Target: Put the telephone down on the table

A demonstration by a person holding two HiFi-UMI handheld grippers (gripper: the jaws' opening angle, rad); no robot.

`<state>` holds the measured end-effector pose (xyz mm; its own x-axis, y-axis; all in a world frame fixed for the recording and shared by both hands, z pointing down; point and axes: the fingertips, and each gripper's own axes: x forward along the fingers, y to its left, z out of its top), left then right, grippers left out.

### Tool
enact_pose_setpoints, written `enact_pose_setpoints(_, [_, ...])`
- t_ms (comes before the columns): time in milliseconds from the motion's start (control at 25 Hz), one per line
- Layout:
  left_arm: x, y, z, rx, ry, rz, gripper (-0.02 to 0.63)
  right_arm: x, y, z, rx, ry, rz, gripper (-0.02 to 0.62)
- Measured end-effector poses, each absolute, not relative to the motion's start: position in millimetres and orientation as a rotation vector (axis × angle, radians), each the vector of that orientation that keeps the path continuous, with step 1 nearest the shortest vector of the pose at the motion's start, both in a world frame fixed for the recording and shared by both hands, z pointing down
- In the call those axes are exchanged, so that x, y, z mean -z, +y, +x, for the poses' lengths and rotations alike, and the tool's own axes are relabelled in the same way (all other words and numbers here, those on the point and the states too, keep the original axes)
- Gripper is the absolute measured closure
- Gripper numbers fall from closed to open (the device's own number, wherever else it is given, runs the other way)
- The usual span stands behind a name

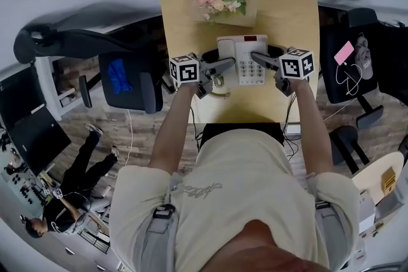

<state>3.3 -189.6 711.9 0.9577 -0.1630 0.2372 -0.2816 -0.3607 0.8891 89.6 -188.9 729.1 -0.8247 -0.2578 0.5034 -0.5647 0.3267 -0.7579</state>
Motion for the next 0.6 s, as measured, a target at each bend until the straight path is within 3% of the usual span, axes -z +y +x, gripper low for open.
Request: enact_pose_setpoints(600, [-724.0, -198.4, 3.2, -0.174, -0.342, 1.847, 0.216, -743.4, -194.7, 89.6, -1.582, -2.22, 0.745, 0.351])
